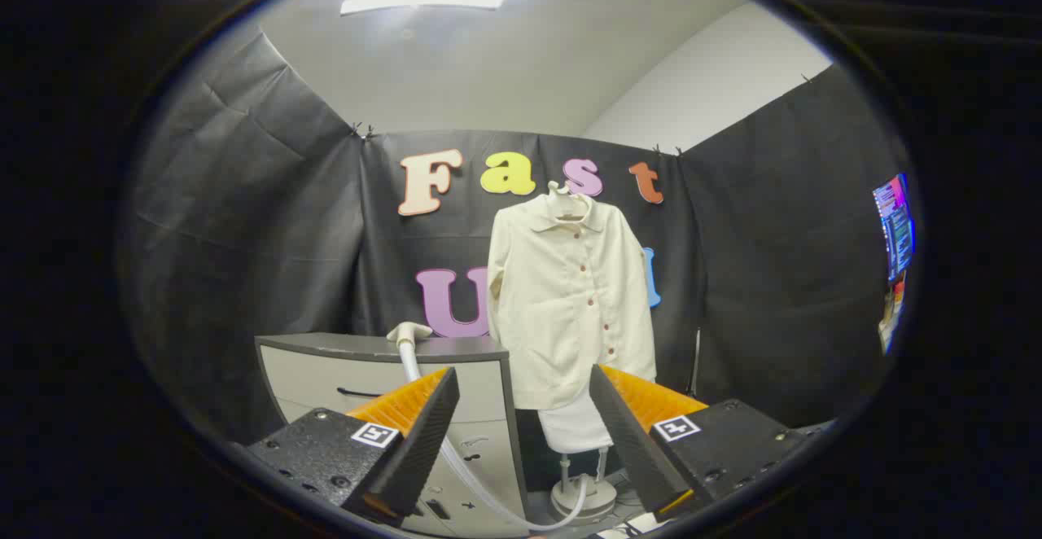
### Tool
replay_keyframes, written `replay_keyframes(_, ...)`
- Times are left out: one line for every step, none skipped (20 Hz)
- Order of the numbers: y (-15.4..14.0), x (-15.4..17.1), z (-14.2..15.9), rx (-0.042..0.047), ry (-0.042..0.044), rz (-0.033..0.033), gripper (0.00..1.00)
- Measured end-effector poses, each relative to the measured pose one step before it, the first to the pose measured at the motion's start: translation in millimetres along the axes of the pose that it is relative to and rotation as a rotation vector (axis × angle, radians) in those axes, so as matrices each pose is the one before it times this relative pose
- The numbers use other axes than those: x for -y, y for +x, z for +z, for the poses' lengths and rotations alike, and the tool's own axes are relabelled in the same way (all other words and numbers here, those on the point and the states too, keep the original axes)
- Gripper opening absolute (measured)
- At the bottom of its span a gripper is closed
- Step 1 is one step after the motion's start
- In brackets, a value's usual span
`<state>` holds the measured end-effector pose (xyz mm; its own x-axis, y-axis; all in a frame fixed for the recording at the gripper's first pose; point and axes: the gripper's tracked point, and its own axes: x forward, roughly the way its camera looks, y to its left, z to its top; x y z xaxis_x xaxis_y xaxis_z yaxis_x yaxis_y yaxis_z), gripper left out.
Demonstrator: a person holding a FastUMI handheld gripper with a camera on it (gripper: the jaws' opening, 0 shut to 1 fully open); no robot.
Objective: Iron the clothes twice with a garment steamer, once on the left side and once on the right side.
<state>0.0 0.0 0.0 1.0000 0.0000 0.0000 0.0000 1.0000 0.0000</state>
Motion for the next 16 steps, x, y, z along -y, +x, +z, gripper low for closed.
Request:
replay_keyframes(1.3,-0.27,-1.72,-0.00136,-0.00037,-0.00055,0.98)
replay_keyframes(0.6,-0.35,-0.57,-0.00277,0.00002,0.00226,0.98)
replay_keyframes(0.1,-0.59,-1.05,-0.00199,0.00071,0.00112,0.97)
replay_keyframes(1.02,-0.15,-1.02,-0.00188,-0.00008,0.00001,0.98)
replay_keyframes(0.23,-0.56,-0.7,-0.00256,-0.00179,0.00186,0.97)
replay_keyframes(0.47,-1.01,0.22,-0.00124,-0.00282,0.00122,0.97)
replay_keyframes(0.56,-0.78,-0.19,0.00063,-0.00318,0.00193,0.98)
replay_keyframes(1.13,-1.79,0.81,0.002,-0.00077,0.00426,0.98)
replay_keyframes(1.95,-1.8,0.44,0.00161,0.00246,0.00326,0.97)
replay_keyframes(1.57,-1.21,0.73,0.0017,0.00269,0.00115,0.97)
replay_keyframes(1.23,-1.54,0.29,0.00046,0.00175,0.00302,0.97)
replay_keyframes(3.39,-1.06,0.25,0.00088,0.00146,0.00218,0.98)
replay_keyframes(1.9,-1.07,0.46,-0.00165,-0.00028,0.0006,0.98)
replay_keyframes(3.68,-2.31,0.08,-0.00181,0.00054,0.00399,0.97)
replay_keyframes(4.44,-3.49,0.74,-0.00348,0.00496,0.00725,0.97)
replay_keyframes(4.53,-4.98,0.47,-0.00871,0.00958,0.01144,0.97)
